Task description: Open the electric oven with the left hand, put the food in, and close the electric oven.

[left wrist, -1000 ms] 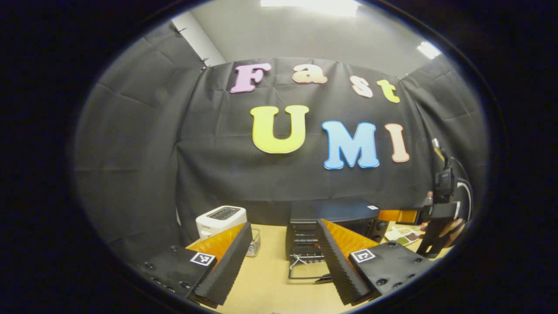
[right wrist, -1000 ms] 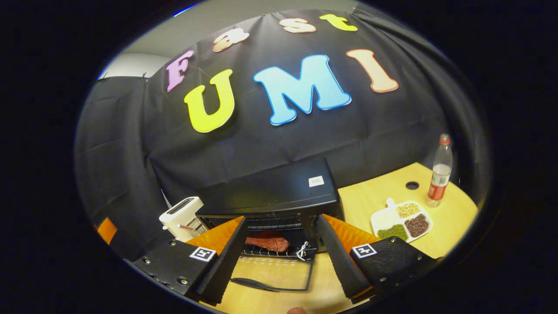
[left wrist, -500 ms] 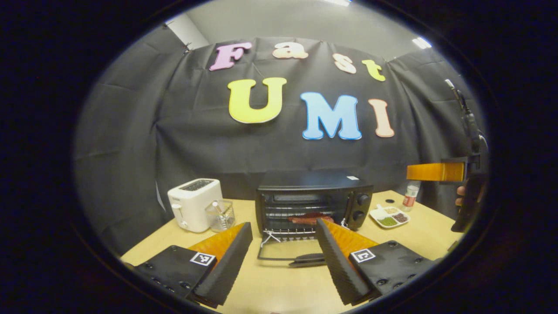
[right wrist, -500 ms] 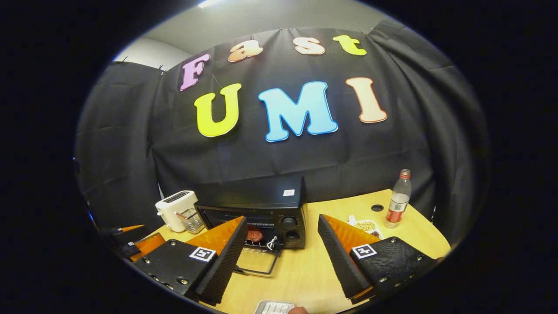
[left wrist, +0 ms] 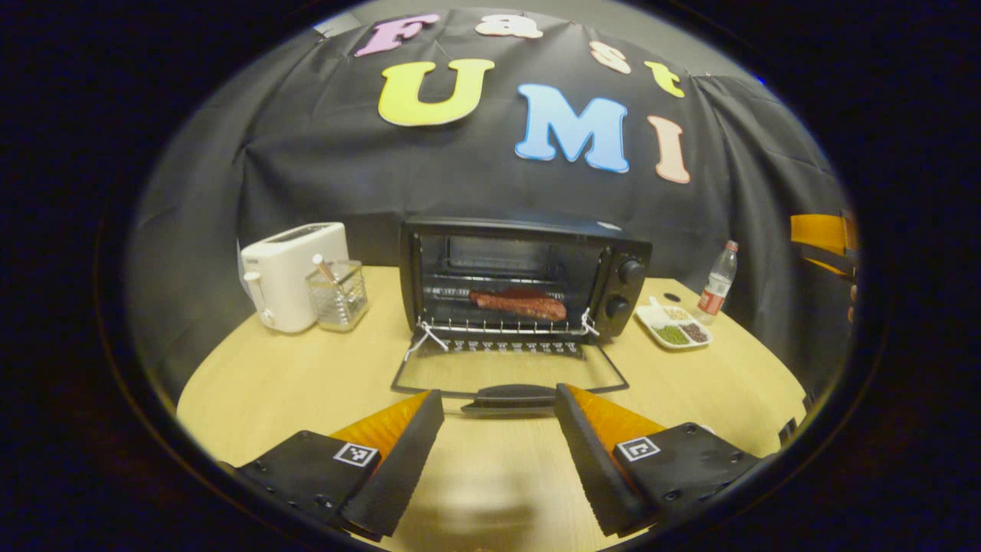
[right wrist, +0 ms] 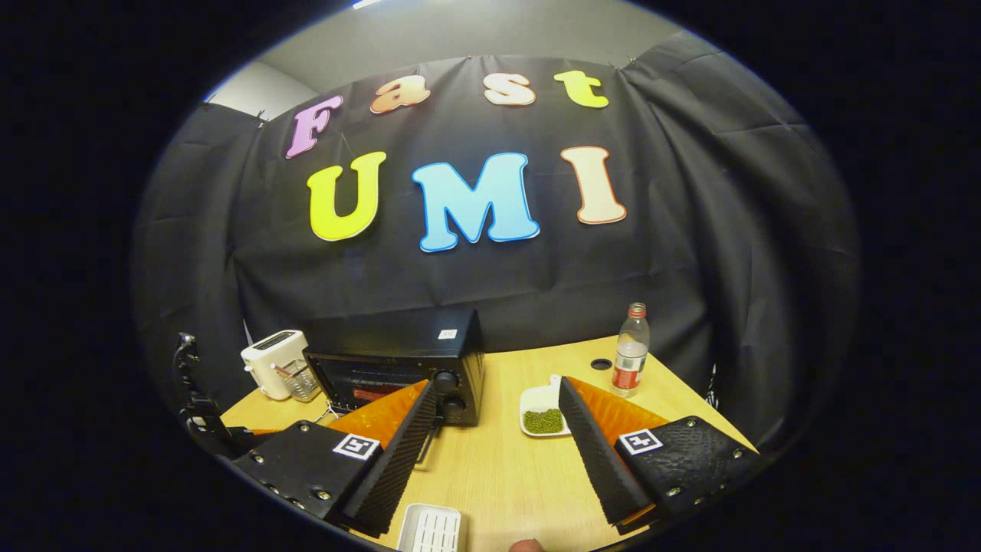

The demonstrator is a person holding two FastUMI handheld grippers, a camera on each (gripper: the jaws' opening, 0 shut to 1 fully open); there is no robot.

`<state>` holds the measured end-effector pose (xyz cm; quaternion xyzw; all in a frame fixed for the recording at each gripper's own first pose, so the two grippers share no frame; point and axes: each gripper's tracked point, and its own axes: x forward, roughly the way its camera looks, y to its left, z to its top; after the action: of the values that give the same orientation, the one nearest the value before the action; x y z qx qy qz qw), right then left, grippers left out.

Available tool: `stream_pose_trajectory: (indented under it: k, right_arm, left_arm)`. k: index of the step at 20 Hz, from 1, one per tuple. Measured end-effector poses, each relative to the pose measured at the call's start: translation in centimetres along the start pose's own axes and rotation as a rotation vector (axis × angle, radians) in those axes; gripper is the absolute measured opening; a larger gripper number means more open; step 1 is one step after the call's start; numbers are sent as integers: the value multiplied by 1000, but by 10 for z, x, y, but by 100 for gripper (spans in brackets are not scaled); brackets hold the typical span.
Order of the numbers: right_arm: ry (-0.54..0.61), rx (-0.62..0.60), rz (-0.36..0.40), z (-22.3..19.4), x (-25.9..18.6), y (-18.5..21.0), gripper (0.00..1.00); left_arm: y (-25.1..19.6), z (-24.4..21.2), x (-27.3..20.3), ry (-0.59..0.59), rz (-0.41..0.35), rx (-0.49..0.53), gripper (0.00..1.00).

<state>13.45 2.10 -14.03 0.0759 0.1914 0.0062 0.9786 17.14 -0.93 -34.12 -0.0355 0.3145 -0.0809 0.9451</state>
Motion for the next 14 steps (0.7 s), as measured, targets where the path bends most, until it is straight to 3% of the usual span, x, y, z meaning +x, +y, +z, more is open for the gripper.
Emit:
stream_pose_trajectory:
  k: [8,14]
  right_arm:
    - [22,11,-90,-8,-15,-30,98]
    - [31,-11,-123,-8,-20,-38,98]
  left_arm:
    - [-13,-46,48,193,-21,7,98]
    - [-13,-61,68,250,-16,45,98]
